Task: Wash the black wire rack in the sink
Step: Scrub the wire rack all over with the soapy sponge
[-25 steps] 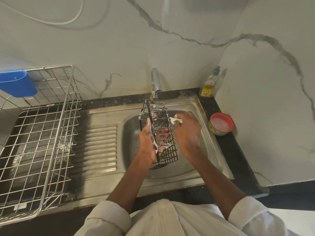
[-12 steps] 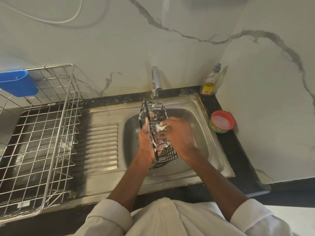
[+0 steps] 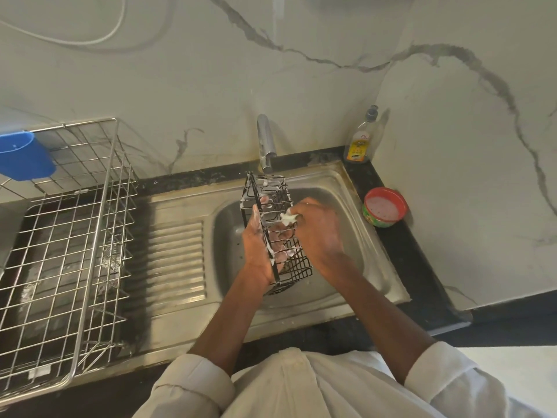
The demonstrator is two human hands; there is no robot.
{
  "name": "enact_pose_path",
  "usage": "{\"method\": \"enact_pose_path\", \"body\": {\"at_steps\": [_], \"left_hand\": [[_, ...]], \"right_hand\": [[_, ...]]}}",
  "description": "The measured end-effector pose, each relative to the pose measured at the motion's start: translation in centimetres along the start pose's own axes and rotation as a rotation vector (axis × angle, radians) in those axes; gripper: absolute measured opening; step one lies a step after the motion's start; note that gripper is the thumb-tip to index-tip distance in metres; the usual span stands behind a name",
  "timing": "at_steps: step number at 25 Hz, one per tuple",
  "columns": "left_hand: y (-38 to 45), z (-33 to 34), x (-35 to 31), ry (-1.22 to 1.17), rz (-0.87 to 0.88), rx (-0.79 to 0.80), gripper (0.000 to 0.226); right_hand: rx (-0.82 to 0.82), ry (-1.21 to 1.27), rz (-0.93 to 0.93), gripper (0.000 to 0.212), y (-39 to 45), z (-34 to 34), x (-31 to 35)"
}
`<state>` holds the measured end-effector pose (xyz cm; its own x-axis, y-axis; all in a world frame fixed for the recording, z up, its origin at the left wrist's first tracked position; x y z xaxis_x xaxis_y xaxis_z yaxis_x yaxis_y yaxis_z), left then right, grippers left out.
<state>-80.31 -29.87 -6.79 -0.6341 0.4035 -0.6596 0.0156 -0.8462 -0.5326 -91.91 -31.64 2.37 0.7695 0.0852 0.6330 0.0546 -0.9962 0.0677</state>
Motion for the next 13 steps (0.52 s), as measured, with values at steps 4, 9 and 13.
{"method": "enact_pose_path", "body": {"at_steps": [4, 9, 13], "left_hand": [[-0.1, -0.1, -0.4, -0.076, 0.006, 0.004, 0.057], [0.0, -1.2, -1.1, -0.056, 0.032, -0.018, 0.067], [-0.3, -1.7, -0.6, -0.016, 0.028, -0.042, 0.067]], "right_hand": [[0.06, -0.036, -0.187, 0.034, -1.3, 1.1, 2.5], [0.092, -0.235, -0.12, 0.038, -3.1, 1.2, 1.9], [0.303, -0.037, -0.144, 0.027, -4.1, 1.2, 2.7]]}}
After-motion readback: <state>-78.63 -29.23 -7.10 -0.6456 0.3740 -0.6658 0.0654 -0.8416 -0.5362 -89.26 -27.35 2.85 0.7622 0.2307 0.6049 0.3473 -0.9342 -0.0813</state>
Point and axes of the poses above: each hand's wrist, its own y-axis towards the middle knuckle, its own z-axis out of the palm, x = y × z, the point moved 6 cm from there along y, towards the middle knuckle
